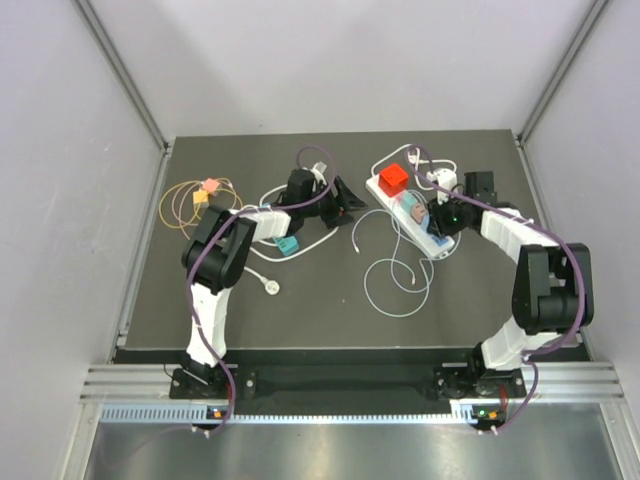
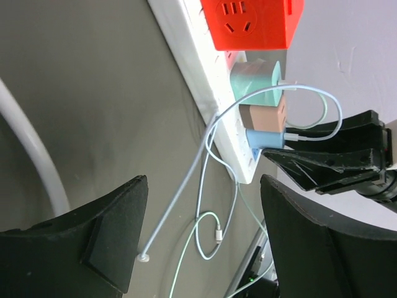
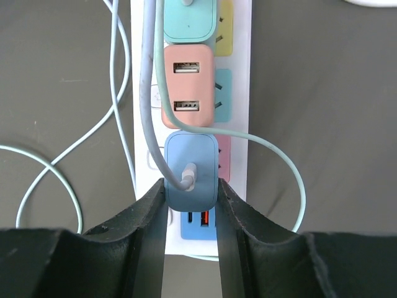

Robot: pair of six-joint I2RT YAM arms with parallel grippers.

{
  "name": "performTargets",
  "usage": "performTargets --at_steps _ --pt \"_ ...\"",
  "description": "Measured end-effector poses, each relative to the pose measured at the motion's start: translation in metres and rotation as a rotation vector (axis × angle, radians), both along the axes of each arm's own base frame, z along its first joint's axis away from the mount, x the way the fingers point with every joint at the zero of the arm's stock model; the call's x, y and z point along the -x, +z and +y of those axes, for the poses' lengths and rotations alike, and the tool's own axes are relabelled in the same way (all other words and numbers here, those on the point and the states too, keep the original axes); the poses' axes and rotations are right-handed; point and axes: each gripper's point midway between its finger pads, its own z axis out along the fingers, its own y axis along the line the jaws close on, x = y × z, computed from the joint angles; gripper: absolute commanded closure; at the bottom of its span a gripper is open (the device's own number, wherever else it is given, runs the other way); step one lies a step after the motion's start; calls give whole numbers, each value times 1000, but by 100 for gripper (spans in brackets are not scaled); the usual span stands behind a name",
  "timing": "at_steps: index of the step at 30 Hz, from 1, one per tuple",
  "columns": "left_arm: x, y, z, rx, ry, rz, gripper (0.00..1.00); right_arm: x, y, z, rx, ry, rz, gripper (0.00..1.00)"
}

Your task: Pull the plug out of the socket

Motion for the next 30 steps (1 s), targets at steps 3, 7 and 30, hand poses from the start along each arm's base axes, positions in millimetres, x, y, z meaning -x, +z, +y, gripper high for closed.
performTargets --at_steps 3,7,30 --pt "-1 -1 4 -23 7 -9 22 -3 0 2 11 3 -12 66" --pt "0 4 6 -32 8 -27 22 -9 -2 7 36 10 -17 53" --pt "10 -2 9 -31 -1 3 22 -7 2 18 -37 37 37 100"
